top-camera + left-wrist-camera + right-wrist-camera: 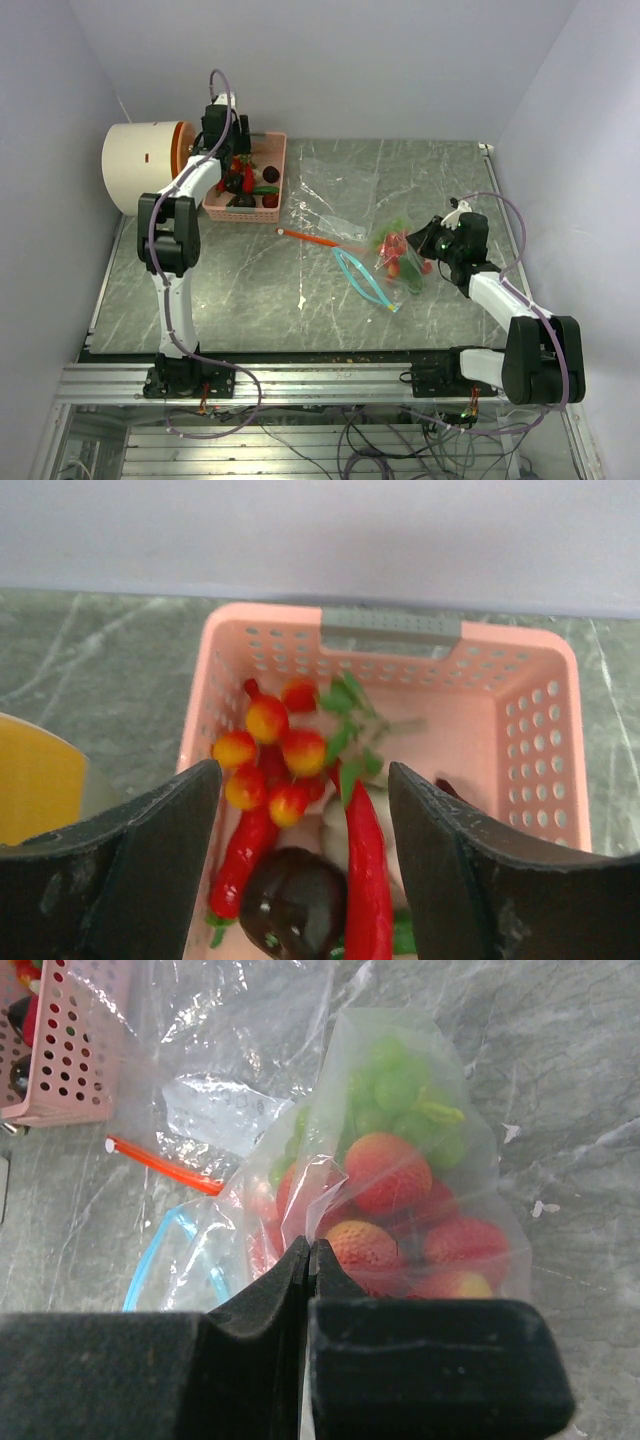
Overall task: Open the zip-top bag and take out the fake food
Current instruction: Place the fake fruit in the bin.
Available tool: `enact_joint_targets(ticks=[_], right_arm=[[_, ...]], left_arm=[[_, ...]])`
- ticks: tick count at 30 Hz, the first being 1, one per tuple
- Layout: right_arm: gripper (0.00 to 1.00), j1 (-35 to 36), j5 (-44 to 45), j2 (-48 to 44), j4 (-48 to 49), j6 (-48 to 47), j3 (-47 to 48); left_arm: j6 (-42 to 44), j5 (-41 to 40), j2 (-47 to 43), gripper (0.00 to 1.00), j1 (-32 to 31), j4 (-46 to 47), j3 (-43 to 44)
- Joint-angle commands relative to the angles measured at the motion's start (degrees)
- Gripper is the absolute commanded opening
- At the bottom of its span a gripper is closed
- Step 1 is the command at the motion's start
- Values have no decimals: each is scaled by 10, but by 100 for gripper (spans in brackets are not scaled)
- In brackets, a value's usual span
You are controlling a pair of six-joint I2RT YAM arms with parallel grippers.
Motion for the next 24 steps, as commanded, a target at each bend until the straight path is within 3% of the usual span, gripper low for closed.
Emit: enact_joint_targets(ticks=[1, 6, 12, 17, 21, 24], right_arm=[[0, -5, -17, 10, 15, -5, 2], [0, -5, -12, 2, 11, -8, 1], [0, -5, -33, 8, 21, -4, 1], [0, -6, -50, 17, 30, -2, -1], [0, -6, -53, 24, 37, 0, -2], [0, -5, -49, 23, 34, -1, -1]], left_arm=[[-24, 58, -46, 82, 3, 43, -51], [-50, 77, -150, 90, -6, 131, -184], [-6, -57, -310, 96, -99, 246, -364], [-62, -87, -383, 99, -99, 313, -431], [-63, -24, -384, 95, -99, 292, -426], [-115, 49, -385, 96, -106, 317, -465]])
